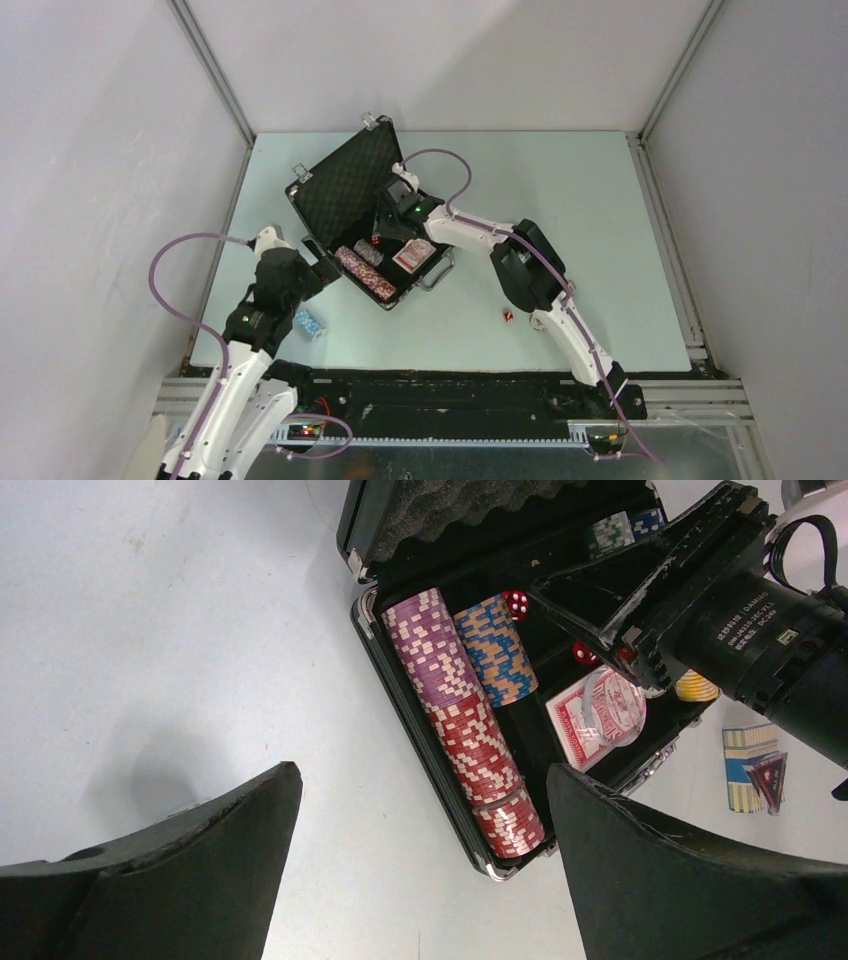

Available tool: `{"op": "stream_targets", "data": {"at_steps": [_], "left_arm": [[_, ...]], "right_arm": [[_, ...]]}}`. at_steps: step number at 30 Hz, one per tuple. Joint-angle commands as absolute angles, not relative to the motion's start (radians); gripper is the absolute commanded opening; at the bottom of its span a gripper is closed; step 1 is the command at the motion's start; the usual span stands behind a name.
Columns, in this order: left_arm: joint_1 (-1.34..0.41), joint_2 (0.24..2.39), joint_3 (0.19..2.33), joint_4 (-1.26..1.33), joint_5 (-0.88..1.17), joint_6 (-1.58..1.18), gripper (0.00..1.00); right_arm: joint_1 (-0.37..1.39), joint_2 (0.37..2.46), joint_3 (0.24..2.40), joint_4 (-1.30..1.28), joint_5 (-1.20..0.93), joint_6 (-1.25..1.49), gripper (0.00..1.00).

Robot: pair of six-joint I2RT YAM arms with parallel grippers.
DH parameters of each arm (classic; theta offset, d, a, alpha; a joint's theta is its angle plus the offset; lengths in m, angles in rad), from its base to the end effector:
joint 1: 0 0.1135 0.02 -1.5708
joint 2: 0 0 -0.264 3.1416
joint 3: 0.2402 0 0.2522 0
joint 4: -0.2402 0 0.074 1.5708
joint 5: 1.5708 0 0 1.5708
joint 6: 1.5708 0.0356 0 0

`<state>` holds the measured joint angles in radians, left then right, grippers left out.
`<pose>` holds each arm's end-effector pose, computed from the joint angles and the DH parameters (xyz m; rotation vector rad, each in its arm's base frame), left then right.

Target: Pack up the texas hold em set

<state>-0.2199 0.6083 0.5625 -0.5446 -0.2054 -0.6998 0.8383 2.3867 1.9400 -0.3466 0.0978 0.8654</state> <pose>0.1394 -0.0237 0.2525 -0.6288 2.0702 -0.3121 0.3610 0.3961 0.1647 0.0831 2.4731 0.6828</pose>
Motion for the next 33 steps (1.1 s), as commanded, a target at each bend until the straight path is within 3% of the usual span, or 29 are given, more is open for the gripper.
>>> {"op": "stream_targets", "data": {"at_steps": [1,12,24,33], "left_arm": [[-0.210,0.612,0.577,-0.537,-0.200,-0.705,1.00],[-0.210,0.608,0.588,-0.566,-0.232,-0.709,1.00],[-0.209,0.620,0.616,-0.603,-0.281,-0.726,0.99],[-0.210,0.626,0.622,-0.594,-0.285,-0.719,0.98]], "right_arm": [[0.866,2.433,2.025,-0.400,0.201,0.906,0.41],[0.883,2.503,2.080,-0.444,0.175,0.936,0.44],[0.873,2.485,2.099,-0.515,0.234,0.893,0.17],[0.869,2.363,2.016,-0.531,0.374,0.782,0.11]]}}
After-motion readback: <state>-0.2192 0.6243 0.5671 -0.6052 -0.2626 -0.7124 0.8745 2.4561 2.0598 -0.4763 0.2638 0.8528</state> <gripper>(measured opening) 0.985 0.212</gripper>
